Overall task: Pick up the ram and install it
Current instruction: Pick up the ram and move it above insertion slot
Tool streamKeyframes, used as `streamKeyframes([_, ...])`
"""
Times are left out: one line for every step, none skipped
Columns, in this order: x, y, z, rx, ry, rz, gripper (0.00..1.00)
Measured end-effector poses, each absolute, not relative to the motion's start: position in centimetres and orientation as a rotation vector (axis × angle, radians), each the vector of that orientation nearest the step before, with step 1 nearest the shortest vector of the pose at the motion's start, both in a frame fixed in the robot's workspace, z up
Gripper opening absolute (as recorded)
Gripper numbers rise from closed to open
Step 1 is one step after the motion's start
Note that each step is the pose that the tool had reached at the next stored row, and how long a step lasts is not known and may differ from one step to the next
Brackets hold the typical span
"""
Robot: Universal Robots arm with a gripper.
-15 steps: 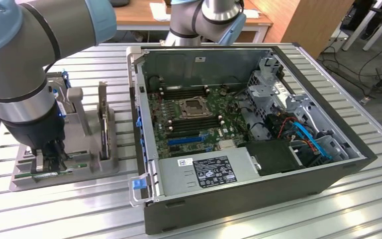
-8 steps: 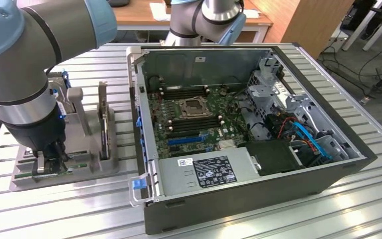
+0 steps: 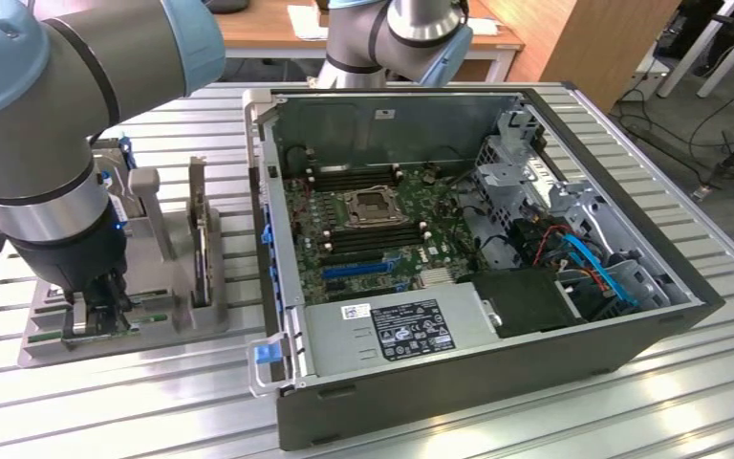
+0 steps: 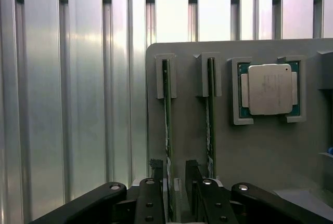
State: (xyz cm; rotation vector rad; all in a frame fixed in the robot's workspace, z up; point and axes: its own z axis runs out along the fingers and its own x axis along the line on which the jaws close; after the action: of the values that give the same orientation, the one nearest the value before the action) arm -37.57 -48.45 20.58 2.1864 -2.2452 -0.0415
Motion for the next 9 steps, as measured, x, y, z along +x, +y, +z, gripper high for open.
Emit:
streamKeyframes([-37.56, -48.45, 20.52, 2.187, -2.245, -0.041, 0.31])
streamKeyframes([-37.56, -48.45, 20.45, 2.187, -2.245, -0.041, 0.31])
streamKeyframes([-37.56, -48.45, 20.40, 2.187, -2.245, -0.041, 0.31])
streamKeyframes([-37.56, -48.45, 20.35, 2.187, -2.245, -0.041, 0.31])
streamKeyframes([-37.57, -48.46, 20.30, 2.187, -2.245, -0.041, 0.31])
streamKeyframes([-37.57, -48.46, 20.26, 2.187, -2.245, -0.041, 0.31])
streamKeyframes([-37.57, -48.46, 20.26, 2.186, -2.245, -0.041, 0.31])
streamKeyframes([-37.57, -48.45, 20.25, 2.186, -2.245, -0.041, 0.31])
streamKeyframes([-37.57, -48.45, 20.25, 2.187, -2.245, -0.041, 0.31])
